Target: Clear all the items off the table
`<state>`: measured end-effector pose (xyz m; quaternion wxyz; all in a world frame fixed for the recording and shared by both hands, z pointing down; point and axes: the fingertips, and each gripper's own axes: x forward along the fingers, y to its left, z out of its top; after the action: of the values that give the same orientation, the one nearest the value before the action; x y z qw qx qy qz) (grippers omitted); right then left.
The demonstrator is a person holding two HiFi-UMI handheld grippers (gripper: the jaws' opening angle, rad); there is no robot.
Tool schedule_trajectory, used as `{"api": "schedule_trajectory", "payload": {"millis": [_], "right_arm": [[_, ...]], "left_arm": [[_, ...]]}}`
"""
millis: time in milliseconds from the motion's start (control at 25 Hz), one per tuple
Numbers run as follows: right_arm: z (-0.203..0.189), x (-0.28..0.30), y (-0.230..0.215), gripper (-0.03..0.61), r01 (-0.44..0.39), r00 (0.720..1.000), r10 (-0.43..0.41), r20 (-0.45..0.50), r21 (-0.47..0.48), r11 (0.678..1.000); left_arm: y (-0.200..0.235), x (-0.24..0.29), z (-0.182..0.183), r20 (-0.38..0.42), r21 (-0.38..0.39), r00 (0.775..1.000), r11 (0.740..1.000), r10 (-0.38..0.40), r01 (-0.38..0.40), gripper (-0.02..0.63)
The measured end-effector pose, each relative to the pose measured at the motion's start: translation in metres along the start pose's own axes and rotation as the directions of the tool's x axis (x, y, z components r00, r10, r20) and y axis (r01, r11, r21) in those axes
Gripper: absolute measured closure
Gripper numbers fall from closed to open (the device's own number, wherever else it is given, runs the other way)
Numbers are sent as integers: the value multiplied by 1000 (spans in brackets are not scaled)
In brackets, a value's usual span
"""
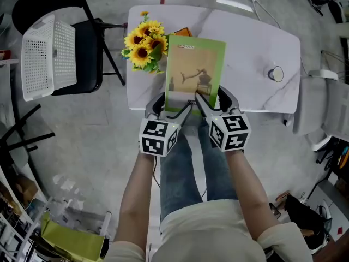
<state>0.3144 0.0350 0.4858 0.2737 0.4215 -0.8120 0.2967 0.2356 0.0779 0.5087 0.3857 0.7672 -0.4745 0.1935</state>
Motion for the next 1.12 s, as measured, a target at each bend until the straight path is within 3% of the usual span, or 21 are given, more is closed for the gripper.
{"api": "schedule_trajectory", "payload": {"millis": [240, 1120], "right_arm": [[15, -5, 50, 298, -21, 1000, 22, 16, -17, 1000], [73, -17, 225, 304, -184, 983, 183, -27, -202, 962]], "left_arm": [[22, -48, 6, 19, -8, 999, 1000, 26, -26, 245], [93, -210, 22, 129, -177, 976, 972, 176, -152, 245]]}}
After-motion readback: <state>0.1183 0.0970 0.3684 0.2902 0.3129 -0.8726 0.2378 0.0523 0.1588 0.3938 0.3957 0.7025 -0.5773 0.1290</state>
